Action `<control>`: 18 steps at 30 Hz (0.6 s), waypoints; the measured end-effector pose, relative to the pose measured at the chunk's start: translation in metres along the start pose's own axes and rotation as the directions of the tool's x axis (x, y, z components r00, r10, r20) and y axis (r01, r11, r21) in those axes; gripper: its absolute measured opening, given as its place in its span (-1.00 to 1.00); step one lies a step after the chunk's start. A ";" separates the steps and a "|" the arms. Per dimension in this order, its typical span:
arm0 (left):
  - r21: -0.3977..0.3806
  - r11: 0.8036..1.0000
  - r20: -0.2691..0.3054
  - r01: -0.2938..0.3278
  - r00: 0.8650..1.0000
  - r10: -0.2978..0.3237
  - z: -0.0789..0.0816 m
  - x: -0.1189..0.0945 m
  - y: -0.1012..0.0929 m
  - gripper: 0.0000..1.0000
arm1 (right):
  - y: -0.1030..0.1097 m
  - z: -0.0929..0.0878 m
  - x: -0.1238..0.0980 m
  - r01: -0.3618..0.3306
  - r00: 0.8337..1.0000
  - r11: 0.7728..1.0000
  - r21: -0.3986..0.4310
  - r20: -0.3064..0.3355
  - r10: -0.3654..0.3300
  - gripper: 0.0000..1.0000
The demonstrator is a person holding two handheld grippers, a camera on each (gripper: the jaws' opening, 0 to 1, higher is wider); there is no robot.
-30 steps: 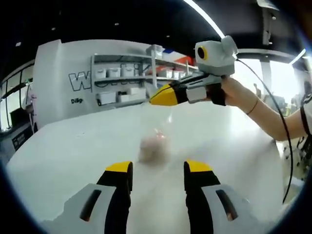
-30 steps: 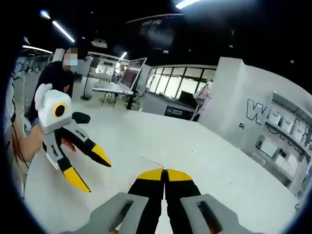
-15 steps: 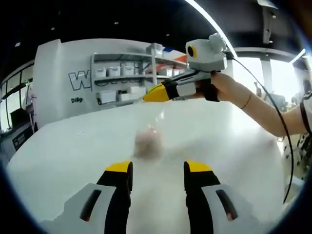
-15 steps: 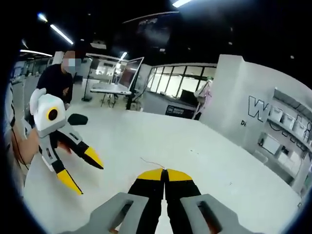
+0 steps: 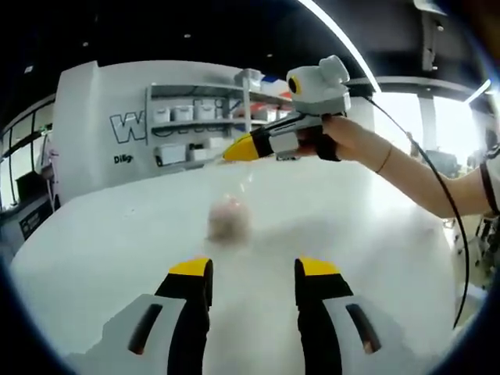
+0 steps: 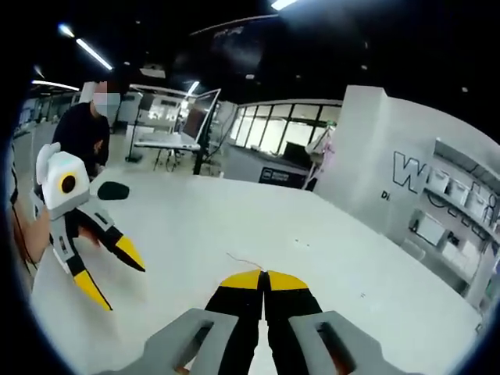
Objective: Open the resealable bag by pulling the two sides of the seal apart until the entire bag opening is separated and visibly accessible.
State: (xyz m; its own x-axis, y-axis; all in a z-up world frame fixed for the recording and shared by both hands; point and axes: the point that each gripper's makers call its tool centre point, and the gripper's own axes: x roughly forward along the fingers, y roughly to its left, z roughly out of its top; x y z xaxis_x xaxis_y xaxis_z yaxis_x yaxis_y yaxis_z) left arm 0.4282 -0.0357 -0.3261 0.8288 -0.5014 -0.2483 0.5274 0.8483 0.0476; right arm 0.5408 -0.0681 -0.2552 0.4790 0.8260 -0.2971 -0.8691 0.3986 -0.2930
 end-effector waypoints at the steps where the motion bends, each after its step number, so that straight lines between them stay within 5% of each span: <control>1: 0.000 1.000 0.000 0.000 1.000 0.000 0.000 0.000 0.000 -0.15 | -0.001 0.000 0.000 0.000 1.000 1.000 0.000 0.000 0.000 -1.00; 18: -0.005 1.000 0.003 -0.015 1.000 0.015 0.000 0.000 0.005 -0.15 | -0.016 0.004 0.020 -0.005 1.000 1.000 -0.024 -0.004 0.005 -1.00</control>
State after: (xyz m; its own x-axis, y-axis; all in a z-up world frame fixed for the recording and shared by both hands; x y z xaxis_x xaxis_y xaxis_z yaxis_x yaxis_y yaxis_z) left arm 0.4308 -0.0313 -0.3263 0.8373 -0.4889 -0.2447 0.5137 0.8567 0.0463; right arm 0.5640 -0.0570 -0.2528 0.4749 0.8265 -0.3022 -0.8684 0.3843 -0.3134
